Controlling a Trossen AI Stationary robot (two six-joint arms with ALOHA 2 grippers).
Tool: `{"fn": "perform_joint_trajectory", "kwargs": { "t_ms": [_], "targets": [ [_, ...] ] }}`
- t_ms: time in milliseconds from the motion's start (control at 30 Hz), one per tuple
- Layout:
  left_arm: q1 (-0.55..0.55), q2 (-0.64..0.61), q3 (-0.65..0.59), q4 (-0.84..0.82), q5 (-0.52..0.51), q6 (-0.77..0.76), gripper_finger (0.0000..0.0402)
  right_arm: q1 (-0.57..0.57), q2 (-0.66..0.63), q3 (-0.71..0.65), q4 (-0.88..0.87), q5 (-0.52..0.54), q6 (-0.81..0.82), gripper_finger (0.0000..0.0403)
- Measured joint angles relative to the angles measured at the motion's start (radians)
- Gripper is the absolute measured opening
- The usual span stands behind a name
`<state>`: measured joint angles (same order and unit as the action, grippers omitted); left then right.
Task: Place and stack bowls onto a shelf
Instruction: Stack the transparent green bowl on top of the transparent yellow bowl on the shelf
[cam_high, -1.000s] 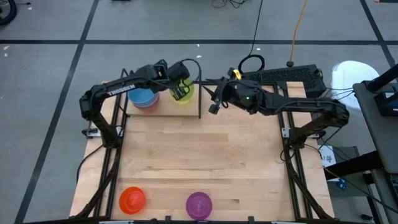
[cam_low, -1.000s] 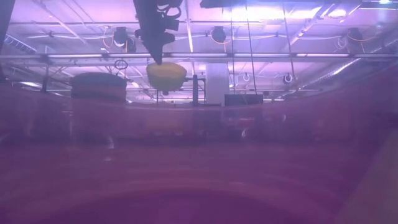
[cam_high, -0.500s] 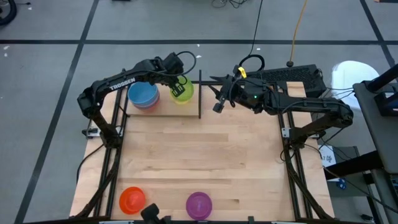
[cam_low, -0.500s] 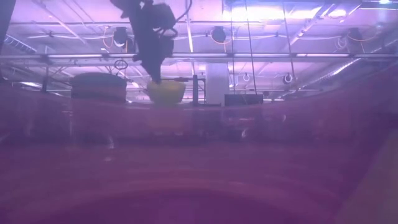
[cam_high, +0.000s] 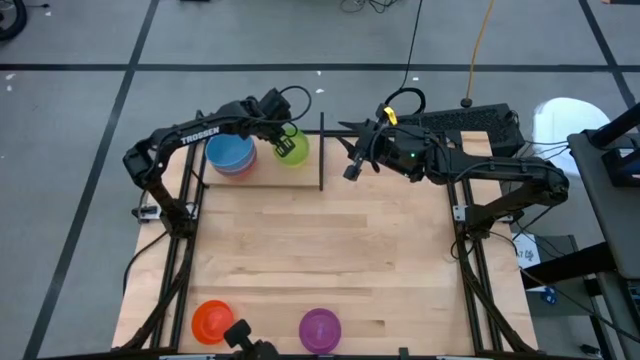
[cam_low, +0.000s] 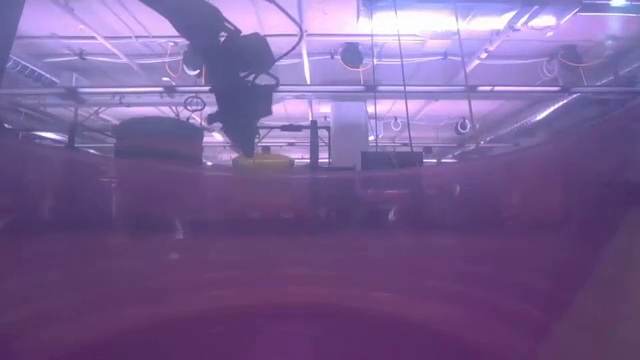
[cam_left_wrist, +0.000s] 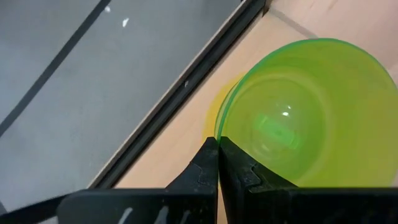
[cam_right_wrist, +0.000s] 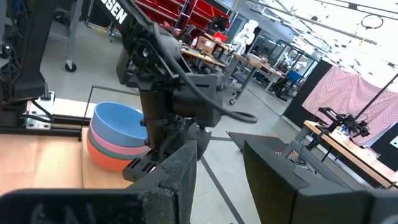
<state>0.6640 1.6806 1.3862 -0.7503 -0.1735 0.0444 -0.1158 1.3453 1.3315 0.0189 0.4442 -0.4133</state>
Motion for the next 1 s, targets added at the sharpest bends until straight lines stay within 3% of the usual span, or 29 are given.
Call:
{"fn": "perform_joint_trajectory", "kwargs": {
  "t_ms": [400,667,1000],
  "targets": [
    [0.010,0.000,-0.039,0.030,0.000,-0.005,0.0042,0.000,0.000,0.000,0.000,0.000,-0.003,0.0128],
    [0.003,0.000,-0.014,0.067,-0.001,-0.045,0.0045,0.000,0.000,0.000,0.000,0.000,-0.003,0.0128],
    [-0.027,-0.028,-0.004,0.067,-0.020,0.077,0.0046,0.000,0.001,0.000,0.000,0.000,0.006,0.0128]
  ]
}}
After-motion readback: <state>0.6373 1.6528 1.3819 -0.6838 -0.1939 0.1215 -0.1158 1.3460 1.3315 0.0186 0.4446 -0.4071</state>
